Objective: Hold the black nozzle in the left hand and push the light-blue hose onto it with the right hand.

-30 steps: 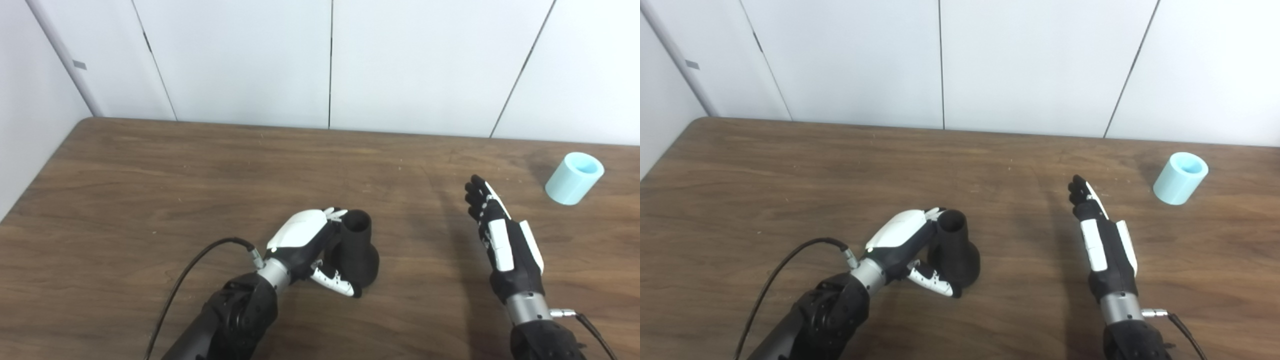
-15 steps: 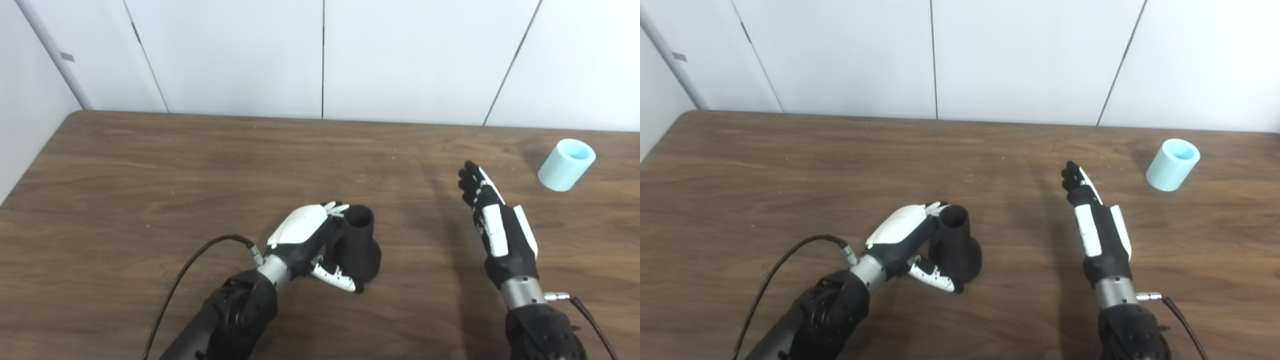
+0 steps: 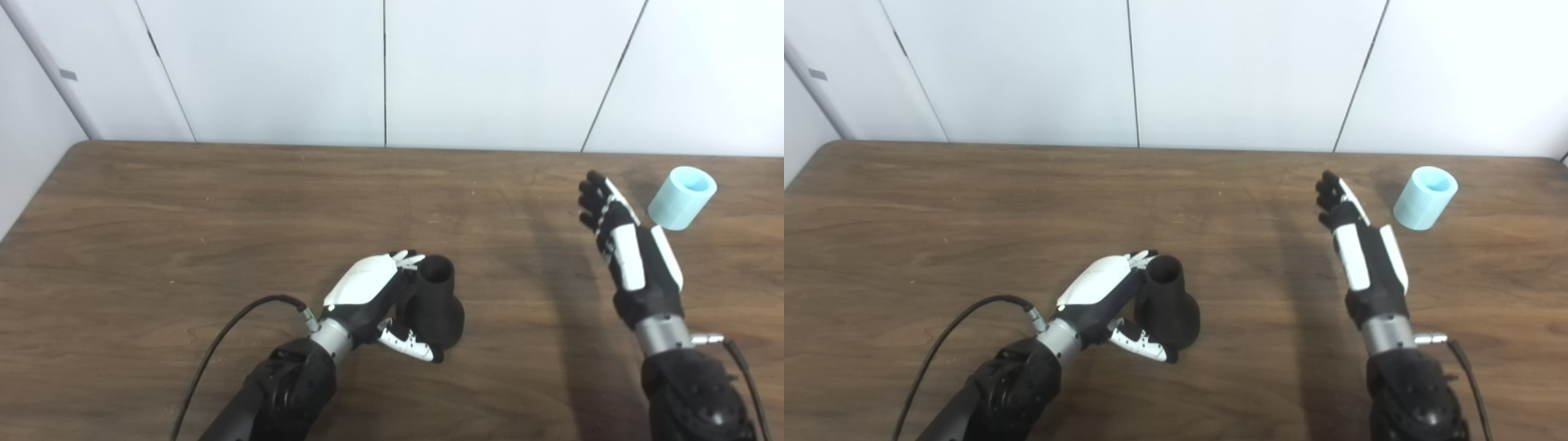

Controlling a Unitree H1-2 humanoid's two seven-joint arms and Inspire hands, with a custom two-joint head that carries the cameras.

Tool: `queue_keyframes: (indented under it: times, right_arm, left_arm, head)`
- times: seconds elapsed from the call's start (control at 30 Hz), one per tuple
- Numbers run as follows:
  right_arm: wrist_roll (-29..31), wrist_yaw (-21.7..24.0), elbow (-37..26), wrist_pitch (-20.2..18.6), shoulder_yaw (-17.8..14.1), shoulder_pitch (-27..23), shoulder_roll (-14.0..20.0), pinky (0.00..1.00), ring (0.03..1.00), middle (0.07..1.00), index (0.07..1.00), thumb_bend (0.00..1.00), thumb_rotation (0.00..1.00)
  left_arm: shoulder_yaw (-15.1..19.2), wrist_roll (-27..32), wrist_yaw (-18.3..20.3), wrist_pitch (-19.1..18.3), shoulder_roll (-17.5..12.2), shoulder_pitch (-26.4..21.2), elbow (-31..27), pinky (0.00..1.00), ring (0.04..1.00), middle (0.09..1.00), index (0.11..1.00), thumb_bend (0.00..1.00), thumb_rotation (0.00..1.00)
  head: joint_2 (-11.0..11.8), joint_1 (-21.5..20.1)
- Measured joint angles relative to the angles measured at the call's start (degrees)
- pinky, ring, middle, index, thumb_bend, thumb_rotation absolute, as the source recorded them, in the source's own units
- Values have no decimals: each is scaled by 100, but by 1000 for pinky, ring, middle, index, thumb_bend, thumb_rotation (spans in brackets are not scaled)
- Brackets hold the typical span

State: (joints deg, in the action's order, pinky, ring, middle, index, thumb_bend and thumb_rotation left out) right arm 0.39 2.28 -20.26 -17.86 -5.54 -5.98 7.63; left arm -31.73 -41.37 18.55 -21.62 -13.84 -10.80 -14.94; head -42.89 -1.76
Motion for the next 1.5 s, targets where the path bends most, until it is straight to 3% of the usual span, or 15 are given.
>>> queue_keyframes:
  times: [0.1,0.23,0.33,0.57,0.77,1.07,1.37,1.5]
  right_arm:
    - [-3,-45,-15,-105,-116,-266,31,942,951,928,946,571,1000]
    - [-312,-181,-10,-342,-187,-731,312,813,877,883,877,562,703]
    - [-787,-344,5,-513,-195,-1128,614,760,837,855,855,581,630]
    - [-2065,-312,627,-883,201,-1596,1270,734,798,820,827,666,475]
    - [-2998,320,822,-912,365,-1774,1947,787,859,844,832,698,438]
    - [-3804,1213,1593,-918,479,-2286,2565,920,918,894,849,754,372]
    - [-4083,1587,2396,-922,498,-2592,2724,950,926,901,859,824,292]
    - [-4298,1747,2872,-922,640,-2817,2791,890,914,903,871,865,283]
  left_arm:
    - [-2,37,-55,61,17,-1,58,1000,1000,913,482,524,49]
    - [-1,112,-160,203,19,-8,158,1000,1000,911,481,524,49]
    - [1,187,-232,308,12,-20,233,1000,1000,911,481,524,49]
    - [12,318,-311,478,3,-38,339,1000,1000,911,481,524,50]
    - [15,369,-362,548,-23,-42,389,1000,1000,911,481,524,50]
    - [19,465,-419,752,-97,-60,472,1000,1000,911,483,524,50]
    - [98,680,-429,1081,-222,-78,591,1000,1000,908,483,523,48]
    - [125,780,-482,1244,-277,-72,655,1000,1000,907,483,523,48]
  head:
    - [52,-61]
    - [132,-228]
    - [184,-395]
    - [246,-615]
    - [308,-844]
    - [492,-1547]
    - [703,-2171]
    - [721,-2215]
